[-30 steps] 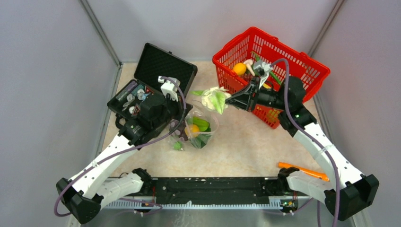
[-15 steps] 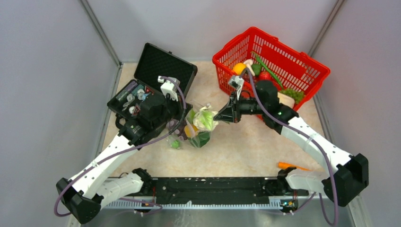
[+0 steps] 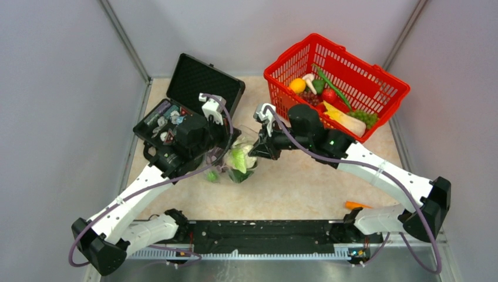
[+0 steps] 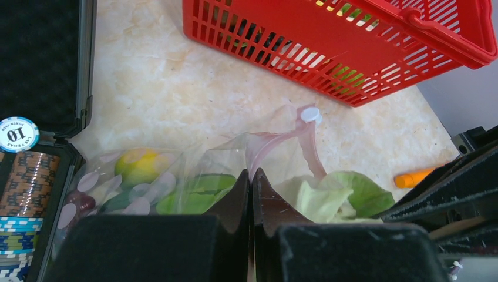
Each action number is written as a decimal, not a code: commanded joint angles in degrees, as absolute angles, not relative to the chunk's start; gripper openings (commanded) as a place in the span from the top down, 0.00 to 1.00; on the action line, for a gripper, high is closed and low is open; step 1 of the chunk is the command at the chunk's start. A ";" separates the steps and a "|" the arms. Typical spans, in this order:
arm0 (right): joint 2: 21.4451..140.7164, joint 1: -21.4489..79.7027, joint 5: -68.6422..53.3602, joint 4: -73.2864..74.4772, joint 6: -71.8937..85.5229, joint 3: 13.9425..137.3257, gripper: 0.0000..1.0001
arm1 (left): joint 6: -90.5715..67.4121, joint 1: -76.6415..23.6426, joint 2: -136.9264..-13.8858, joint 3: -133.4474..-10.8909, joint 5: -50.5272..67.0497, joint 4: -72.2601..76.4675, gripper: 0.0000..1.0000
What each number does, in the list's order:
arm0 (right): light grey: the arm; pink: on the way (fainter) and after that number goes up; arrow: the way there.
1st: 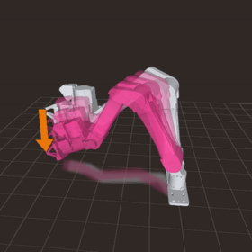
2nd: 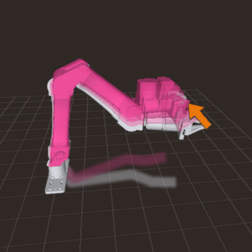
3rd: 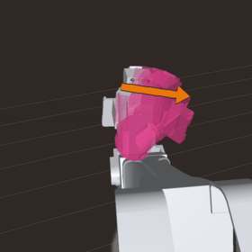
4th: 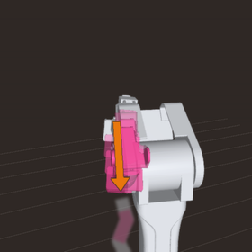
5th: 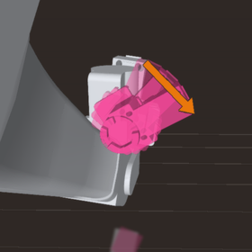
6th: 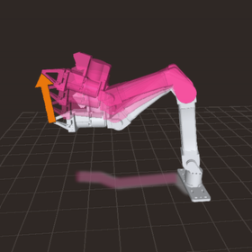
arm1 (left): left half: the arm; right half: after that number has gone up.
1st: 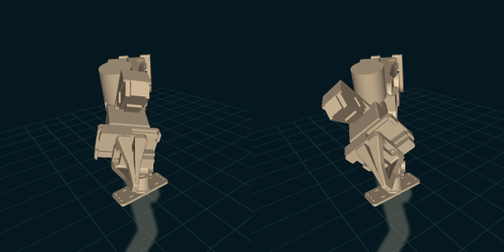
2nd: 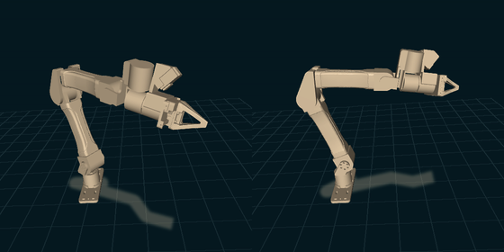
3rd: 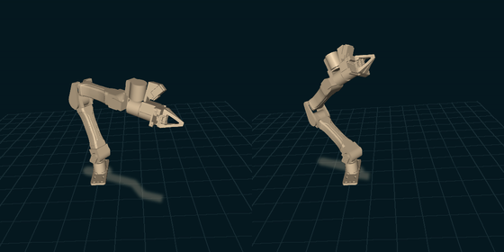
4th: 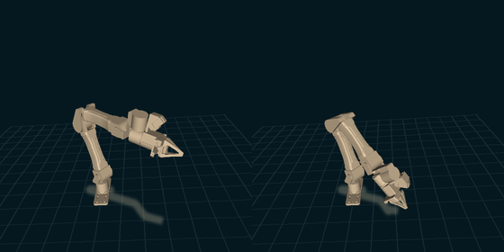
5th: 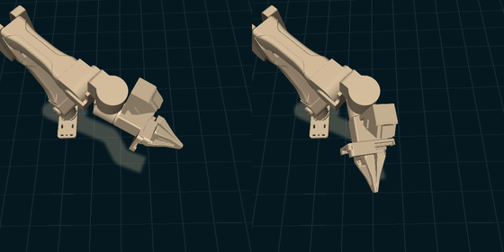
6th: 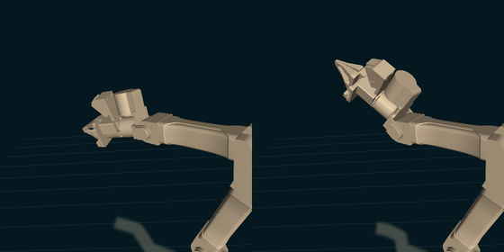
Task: Place the food in the zip-top bag and seal the zipper
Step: Place the fake vegetable in the zipper food storage bag.
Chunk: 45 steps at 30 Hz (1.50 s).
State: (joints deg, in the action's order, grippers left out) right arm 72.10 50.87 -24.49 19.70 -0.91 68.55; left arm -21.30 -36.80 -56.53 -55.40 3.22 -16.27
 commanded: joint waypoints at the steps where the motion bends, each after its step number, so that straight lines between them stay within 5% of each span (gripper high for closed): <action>1: 71.49 50.97 -16.68 16.24 -2.65 69.67 1.00 | -21.36 -36.59 -54.96 -58.04 4.57 -11.76 1.00; 12: 77.87 54.43 -1.40 17.04 -7.05 73.33 1.00 | -21.97 -36.57 -54.74 -59.62 11.70 -10.32 1.00; 22: 77.54 57.12 -21.46 14.85 -10.32 70.79 1.00 | -23.20 -36.62 -54.34 -60.81 10.52 -8.79 1.00; 26: 82.23 57.09 -17.36 22.41 -10.48 75.36 0.99 | -23.90 -36.60 -53.52 -60.81 10.13 -7.66 1.00; 30: 79.87 57.17 3.01 10.73 -6.91 69.97 1.00 | -24.41 -36.57 -52.29 -60.45 9.29 -6.55 1.00; 34: 69.95 57.13 1.74 -12.83 -2.05 57.62 1.00 | -24.43 -36.61 -52.29 -60.44 7.76 -7.34 1.00; 45: 80.06 57.22 -6.07 -12.87 1.60 61.62 1.00 | -25.06 -36.61 -53.07 -60.29 11.11 -6.13 1.00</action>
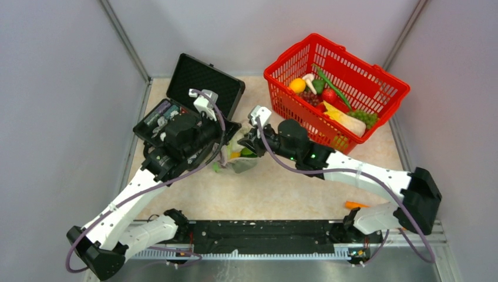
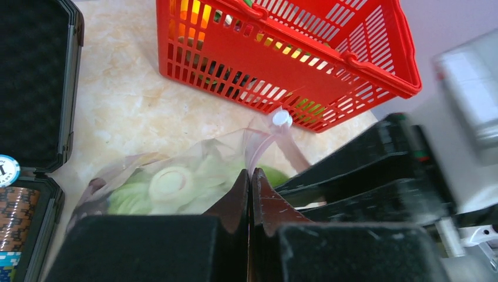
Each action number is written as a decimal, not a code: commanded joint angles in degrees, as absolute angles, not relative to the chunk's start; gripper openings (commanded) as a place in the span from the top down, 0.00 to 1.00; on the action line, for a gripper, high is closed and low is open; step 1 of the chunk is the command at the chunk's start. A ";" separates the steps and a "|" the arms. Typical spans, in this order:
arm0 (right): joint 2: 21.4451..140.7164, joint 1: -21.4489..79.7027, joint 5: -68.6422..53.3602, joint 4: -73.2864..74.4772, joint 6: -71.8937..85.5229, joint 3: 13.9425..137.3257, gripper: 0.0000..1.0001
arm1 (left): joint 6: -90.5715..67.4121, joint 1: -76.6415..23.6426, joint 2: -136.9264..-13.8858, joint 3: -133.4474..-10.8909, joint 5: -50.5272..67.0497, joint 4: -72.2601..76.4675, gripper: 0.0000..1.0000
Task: Place the food in the zip-top bag and seal the zipper
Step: Place the fake vegetable in the zipper food storage bag.
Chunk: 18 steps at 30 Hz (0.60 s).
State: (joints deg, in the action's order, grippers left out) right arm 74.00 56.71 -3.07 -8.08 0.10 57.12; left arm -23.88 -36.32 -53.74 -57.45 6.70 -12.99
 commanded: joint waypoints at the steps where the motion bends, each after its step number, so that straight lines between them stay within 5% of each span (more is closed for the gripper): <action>1: 81.73 57.22 -6.62 -10.62 1.28 63.33 1.00 | -25.05 -36.60 -53.08 -60.30 11.50 -6.14 1.00; 6: 84.63 57.51 1.23 -5.35 -0.53 65.25 0.98 | -24.79 -36.58 -51.86 -59.58 10.18 -6.07 1.00; 10: 81.38 57.53 -1.53 -3.56 -1.59 65.78 0.64 | -24.55 -36.58 -51.22 -59.16 7.37 -6.11 1.00; 14: 75.11 57.50 -9.85 -1.57 2.00 67.58 0.43 | -24.18 -36.62 -50.86 -58.99 4.78 -6.75 1.00; 18: 69.08 57.54 -11.24 1.04 3.51 67.51 0.36 | -24.04 -36.59 -50.42 -58.52 2.99 -6.86 1.00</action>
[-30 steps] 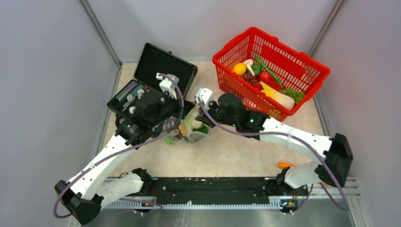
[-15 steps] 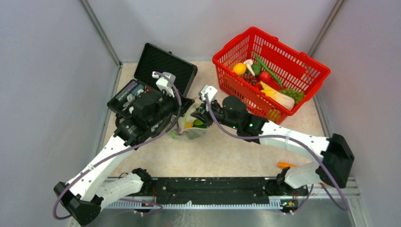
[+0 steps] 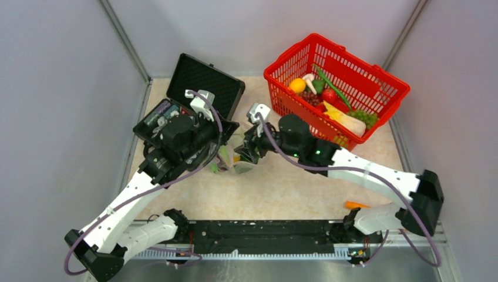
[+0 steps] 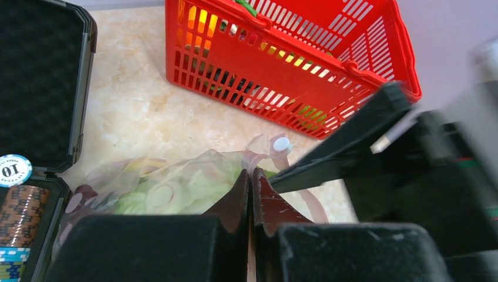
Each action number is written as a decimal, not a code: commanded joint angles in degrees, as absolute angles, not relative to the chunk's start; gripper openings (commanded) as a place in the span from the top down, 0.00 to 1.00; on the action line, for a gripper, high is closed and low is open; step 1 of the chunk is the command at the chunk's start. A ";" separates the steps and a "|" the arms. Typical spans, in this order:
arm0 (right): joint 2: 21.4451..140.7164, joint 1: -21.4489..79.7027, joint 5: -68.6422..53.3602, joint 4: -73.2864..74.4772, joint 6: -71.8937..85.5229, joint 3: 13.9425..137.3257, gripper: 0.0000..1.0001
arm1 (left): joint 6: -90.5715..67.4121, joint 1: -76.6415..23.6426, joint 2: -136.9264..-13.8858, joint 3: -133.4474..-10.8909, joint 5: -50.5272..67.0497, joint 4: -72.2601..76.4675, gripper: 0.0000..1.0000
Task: Place the food in the zip-top bag and seal the zipper
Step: Place the fake vegetable in the zipper food storage bag, then adjust the zipper food storage bag at the center of the board.
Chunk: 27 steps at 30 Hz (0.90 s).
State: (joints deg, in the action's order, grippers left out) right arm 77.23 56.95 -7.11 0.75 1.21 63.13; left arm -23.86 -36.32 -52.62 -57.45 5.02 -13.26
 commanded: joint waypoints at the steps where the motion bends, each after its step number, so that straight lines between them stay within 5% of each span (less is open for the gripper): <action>1: 67.83 57.53 -10.24 2.11 3.45 67.14 0.36 | -24.00 -36.59 -50.33 -58.39 2.79 -6.86 1.00; 7: 62.49 55.59 3.55 4.72 4.76 63.24 0.37 | -23.75 -36.57 -50.20 -58.27 3.02 -6.86 1.00; 14: 67.19 48.26 -7.10 7.16 7.43 62.73 0.38 | -23.73 -36.65 -50.32 -58.18 3.88 -7.10 1.00; 27: 60.10 38.09 -22.17 9.58 -16.82 61.21 0.35 | -14.65 -36.58 -50.55 -62.12 1.18 -15.42 1.00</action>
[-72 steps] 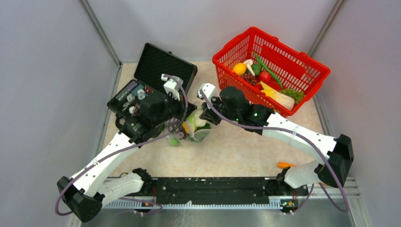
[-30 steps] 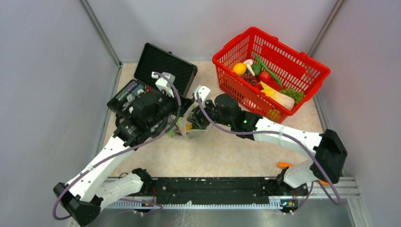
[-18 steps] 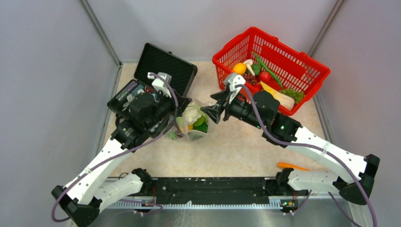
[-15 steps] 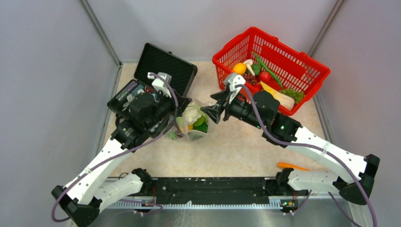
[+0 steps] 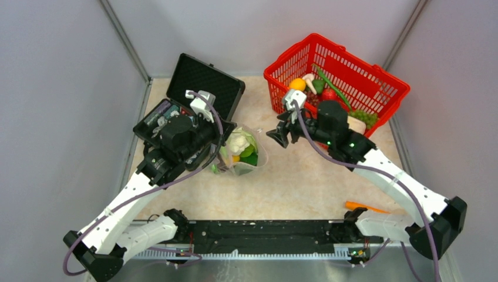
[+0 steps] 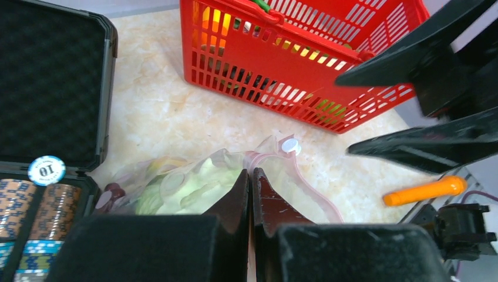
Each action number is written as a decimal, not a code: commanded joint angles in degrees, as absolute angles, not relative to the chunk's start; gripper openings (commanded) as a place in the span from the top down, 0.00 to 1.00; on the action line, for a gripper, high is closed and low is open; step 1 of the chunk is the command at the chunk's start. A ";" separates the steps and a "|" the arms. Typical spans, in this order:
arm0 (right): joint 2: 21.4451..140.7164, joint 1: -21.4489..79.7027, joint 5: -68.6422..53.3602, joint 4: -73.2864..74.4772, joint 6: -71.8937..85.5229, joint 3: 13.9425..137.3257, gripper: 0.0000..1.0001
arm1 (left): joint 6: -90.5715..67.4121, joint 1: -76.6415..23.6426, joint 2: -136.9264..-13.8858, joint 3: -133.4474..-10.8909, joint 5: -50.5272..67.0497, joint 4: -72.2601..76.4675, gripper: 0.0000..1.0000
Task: Place the food in the zip-top bag and seal the zipper
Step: Adjust the zipper food storage bag at the center of the board.
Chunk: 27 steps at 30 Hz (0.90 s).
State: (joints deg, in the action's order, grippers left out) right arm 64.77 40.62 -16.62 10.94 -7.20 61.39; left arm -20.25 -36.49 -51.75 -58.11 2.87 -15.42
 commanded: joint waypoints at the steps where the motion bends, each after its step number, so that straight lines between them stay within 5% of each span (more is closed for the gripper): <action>1: 59.59 36.98 -23.39 9.28 -18.01 60.40 0.35 | -13.61 -36.60 -50.77 -62.61 1.33 -16.29 1.00; 10: 64.70 32.26 -31.80 6.17 -29.86 51.68 0.34 | -8.74 -36.57 -52.46 -66.01 8.93 -21.09 1.00; 18: 61.00 31.67 -41.19 6.36 -43.60 45.92 0.23 | -2.52 -36.58 -50.67 -67.05 19.64 -25.42 1.00; 27: 58.38 31.64 -49.63 0.97 -43.65 42.99 0.26 | 0.91 -36.62 -51.33 -70.61 29.03 -29.31 1.00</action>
